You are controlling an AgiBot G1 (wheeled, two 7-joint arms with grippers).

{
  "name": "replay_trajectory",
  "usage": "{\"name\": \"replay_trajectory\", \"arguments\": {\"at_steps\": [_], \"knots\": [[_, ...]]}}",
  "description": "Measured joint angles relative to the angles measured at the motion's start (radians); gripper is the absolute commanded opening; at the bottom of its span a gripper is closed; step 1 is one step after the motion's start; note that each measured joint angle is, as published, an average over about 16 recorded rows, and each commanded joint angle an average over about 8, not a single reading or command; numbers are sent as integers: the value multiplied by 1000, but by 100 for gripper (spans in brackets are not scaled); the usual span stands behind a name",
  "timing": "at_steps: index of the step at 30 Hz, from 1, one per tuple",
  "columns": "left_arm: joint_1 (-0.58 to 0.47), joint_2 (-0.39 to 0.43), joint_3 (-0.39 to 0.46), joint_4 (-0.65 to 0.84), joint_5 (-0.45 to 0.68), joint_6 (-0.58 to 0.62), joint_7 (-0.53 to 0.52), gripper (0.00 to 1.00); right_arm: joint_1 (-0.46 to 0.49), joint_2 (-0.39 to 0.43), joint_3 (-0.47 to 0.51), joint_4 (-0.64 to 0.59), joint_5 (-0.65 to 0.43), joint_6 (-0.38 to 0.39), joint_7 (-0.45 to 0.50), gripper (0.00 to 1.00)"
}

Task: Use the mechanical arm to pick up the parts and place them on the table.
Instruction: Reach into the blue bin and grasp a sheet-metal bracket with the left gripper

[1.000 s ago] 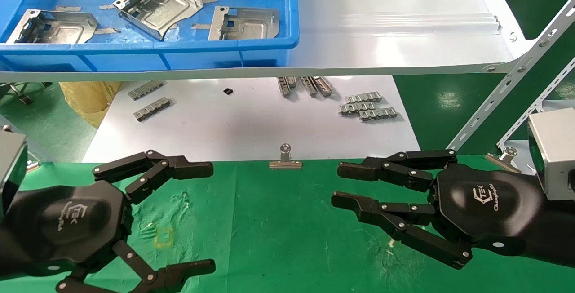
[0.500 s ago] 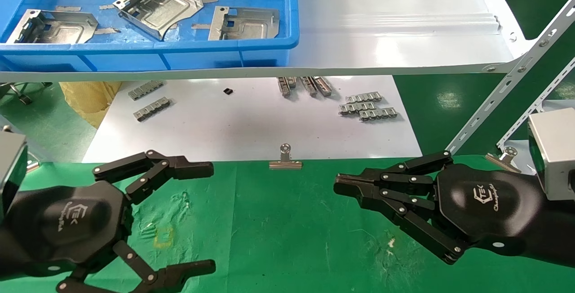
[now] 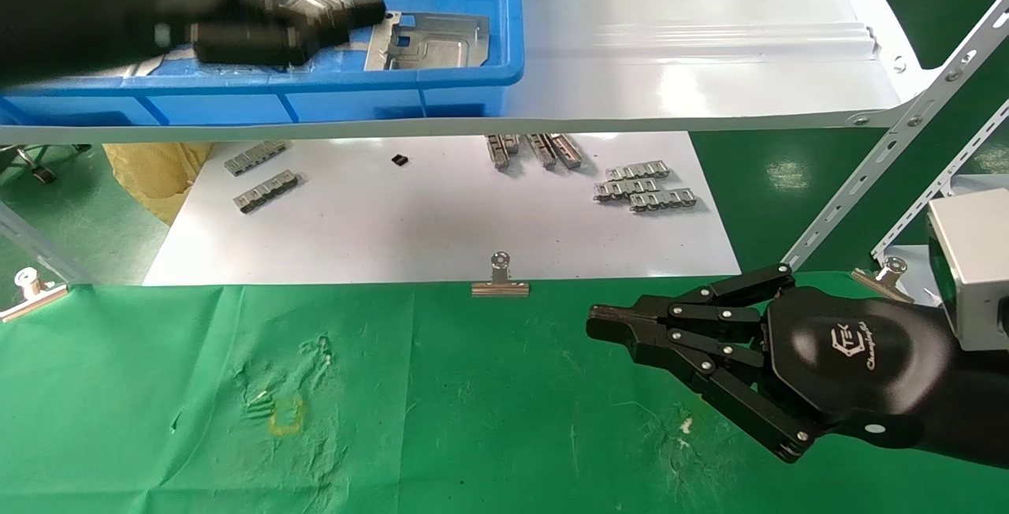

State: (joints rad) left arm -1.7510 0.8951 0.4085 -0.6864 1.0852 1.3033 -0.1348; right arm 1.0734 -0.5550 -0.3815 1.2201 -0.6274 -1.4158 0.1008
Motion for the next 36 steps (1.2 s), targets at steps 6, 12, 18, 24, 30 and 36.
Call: {"name": "replay_trajectory", "arguments": {"at_steps": [6, 12, 18, 24, 30, 36], "knots": [[-171, 97, 58, 279, 148, -148, 54, 75, 0, 0, 0, 0, 0, 0, 0, 0], [-271, 159, 112, 464, 253, -253, 67, 1, 0, 0, 0, 0, 0, 0, 0, 0], [-325, 190, 154, 571, 320, -298, 63, 0, 0, 0, 0, 0, 0, 0, 0, 0], [-354, 205, 176, 626, 355, -318, 62, 0, 0, 0, 0, 0, 0, 0, 0, 0], [-368, 211, 190, 651, 374, -328, 70, 0, 0, 0, 0, 0, 0, 0, 0, 0], [-379, 210, 196, 664, 385, -328, 77, 0, 0, 0, 0, 0, 0, 0, 0, 0]]}}
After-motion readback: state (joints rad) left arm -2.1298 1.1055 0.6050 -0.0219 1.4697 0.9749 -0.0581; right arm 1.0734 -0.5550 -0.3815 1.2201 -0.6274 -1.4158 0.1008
